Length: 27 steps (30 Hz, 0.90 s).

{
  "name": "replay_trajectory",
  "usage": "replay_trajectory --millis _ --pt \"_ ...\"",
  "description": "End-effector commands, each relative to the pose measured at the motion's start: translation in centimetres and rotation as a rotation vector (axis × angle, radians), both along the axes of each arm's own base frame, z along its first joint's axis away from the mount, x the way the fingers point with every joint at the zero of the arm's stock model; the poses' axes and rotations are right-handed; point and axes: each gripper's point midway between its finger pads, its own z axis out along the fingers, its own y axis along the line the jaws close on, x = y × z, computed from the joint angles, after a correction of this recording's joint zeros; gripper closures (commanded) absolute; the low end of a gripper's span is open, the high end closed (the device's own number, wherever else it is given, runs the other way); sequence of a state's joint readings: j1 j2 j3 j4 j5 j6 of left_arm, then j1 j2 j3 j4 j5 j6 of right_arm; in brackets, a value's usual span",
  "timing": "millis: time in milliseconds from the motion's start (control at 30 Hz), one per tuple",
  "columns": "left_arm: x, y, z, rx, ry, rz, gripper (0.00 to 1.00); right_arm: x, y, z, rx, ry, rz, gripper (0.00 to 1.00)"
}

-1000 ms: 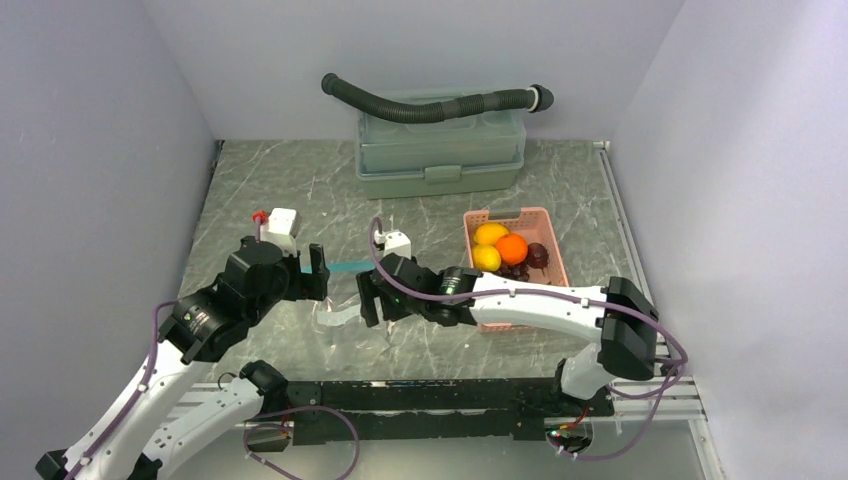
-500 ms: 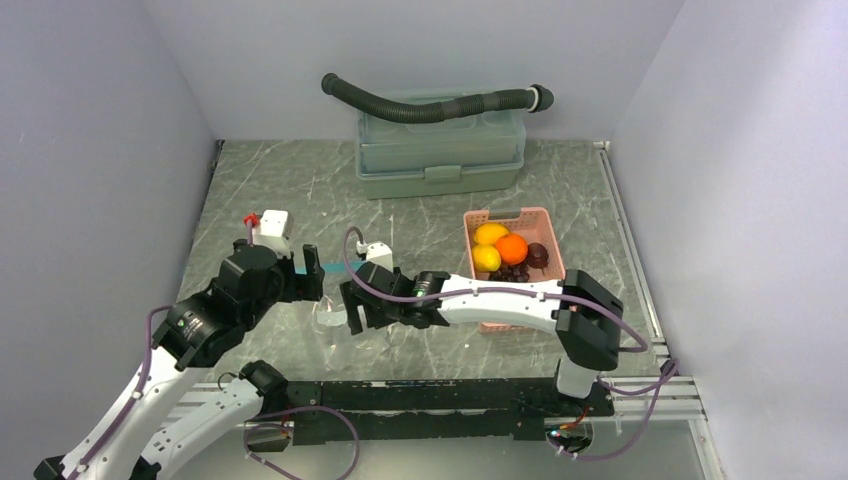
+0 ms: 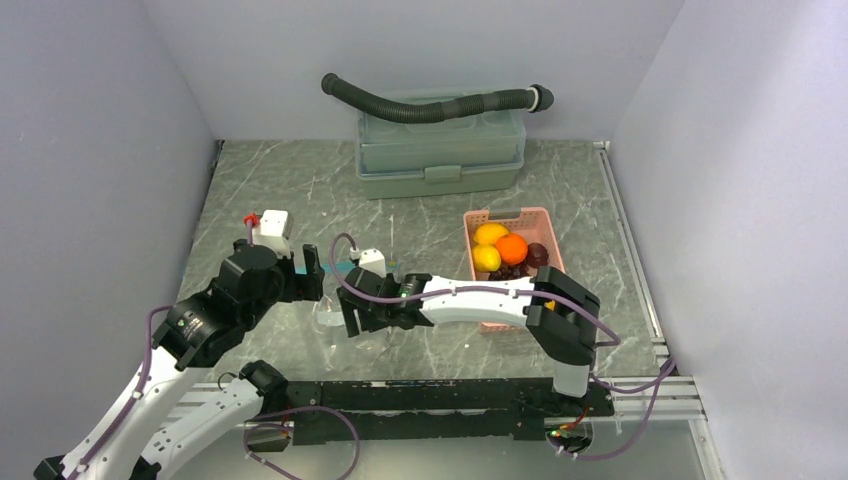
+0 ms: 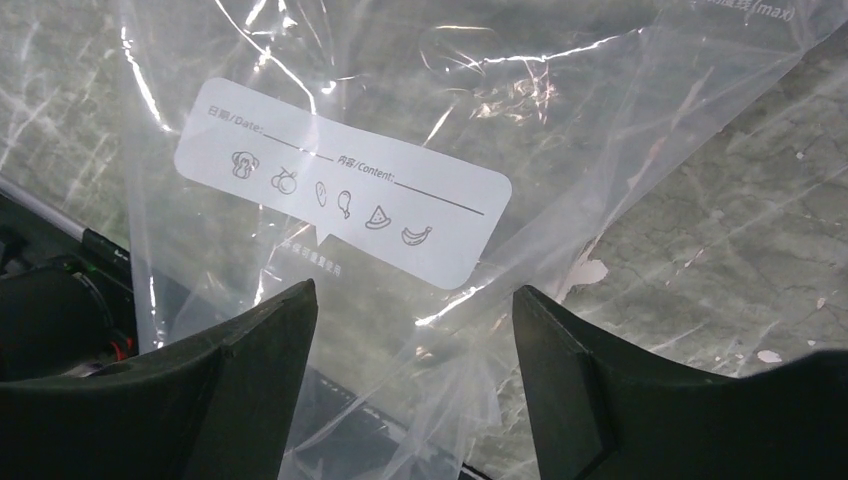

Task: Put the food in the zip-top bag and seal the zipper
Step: Pick up the zipper food storage bag at the center of the board.

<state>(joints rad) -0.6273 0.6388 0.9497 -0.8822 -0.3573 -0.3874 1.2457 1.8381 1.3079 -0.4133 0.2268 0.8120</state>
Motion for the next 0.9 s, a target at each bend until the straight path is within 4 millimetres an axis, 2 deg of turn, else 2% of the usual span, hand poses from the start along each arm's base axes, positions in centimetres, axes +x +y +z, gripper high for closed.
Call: replay_trajectory --millis 0,200,467,500,867 --pt "0.3 0.0 0.6 -0.016 -0.016 0.019 0.01 0.3 1.0 1.0 0.024 -0.02 -0.013 0.27" --pt "0.3 0.0 0.6 -0.016 -0.015 0.02 0.01 0.2 0.6 0.6 0.011 -0.017 -0.013 0.49" --pt "0.4 0.0 0.3 -0.008 -0.004 0.021 0.01 -0.2 -0.1 1.3 0.028 -0.027 0.011 0.97" --pt "0.4 0.0 0.3 -0.006 0.0 0.022 0.01 -0.3 -0.2 1.5 0.032 -0.032 0.017 1.0" --pt "0.7 -0.5 -0.2 -0.003 0.015 0.014 0.01 0.0 -3.4 3.3 0.001 -0.147 0.075 1.0"
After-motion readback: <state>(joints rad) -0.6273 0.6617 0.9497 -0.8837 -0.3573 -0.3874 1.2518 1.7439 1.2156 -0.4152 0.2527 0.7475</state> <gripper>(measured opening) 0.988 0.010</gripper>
